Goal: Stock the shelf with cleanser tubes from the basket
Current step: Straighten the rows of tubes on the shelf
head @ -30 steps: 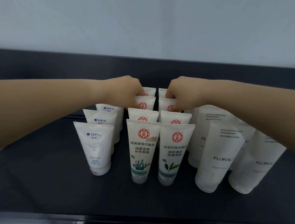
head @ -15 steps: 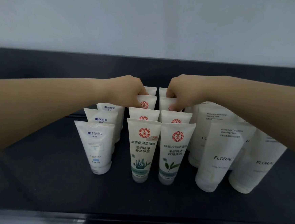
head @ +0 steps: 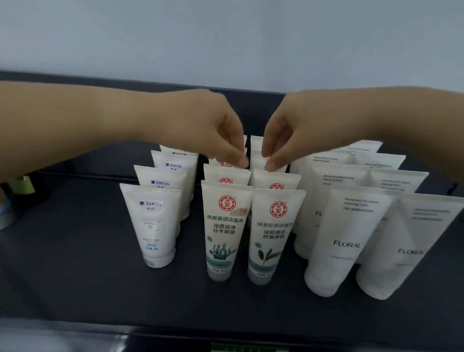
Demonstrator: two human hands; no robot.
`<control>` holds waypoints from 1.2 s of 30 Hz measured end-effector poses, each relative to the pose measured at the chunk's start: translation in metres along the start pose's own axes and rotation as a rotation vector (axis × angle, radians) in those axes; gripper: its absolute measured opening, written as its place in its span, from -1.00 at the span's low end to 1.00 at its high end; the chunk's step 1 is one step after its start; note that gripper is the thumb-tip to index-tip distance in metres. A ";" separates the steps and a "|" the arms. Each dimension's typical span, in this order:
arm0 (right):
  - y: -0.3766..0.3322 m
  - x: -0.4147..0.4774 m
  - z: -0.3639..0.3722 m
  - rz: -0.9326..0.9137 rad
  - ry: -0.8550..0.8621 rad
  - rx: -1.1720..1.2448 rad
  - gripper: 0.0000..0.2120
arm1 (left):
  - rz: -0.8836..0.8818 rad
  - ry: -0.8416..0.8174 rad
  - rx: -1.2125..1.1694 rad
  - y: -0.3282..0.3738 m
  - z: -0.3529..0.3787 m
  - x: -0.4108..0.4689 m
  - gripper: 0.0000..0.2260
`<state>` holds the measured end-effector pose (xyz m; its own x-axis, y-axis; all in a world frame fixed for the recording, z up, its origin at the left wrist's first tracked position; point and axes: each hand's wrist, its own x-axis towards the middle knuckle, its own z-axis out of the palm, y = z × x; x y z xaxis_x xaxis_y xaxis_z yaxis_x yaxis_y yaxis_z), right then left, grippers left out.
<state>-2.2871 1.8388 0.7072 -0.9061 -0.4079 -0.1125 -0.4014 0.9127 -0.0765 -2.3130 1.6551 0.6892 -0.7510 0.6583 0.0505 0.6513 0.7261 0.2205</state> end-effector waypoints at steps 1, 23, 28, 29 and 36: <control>-0.001 0.001 0.005 0.000 -0.023 -0.030 -0.79 | 0.002 -0.055 0.028 0.001 0.002 -0.001 -0.80; 0.006 0.015 0.037 0.018 0.015 -0.245 -0.68 | -0.032 -0.027 0.238 -0.019 0.029 0.016 -0.80; 0.007 0.018 0.038 0.028 0.033 -0.246 -0.65 | -0.037 -0.008 0.253 -0.021 0.030 0.017 -0.78; 0.007 0.019 0.039 0.030 0.034 -0.245 -0.68 | -0.037 -0.006 0.254 -0.021 0.030 0.018 -0.77; 0.007 0.020 0.038 0.037 0.022 -0.237 -0.74 | -0.050 0.001 0.272 -0.019 0.030 0.017 -0.77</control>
<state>-2.3030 1.8357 0.6672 -0.9224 -0.3760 -0.0887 -0.3858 0.9082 0.1623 -2.3347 1.6587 0.6566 -0.7832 0.6200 0.0466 0.6183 0.7845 -0.0466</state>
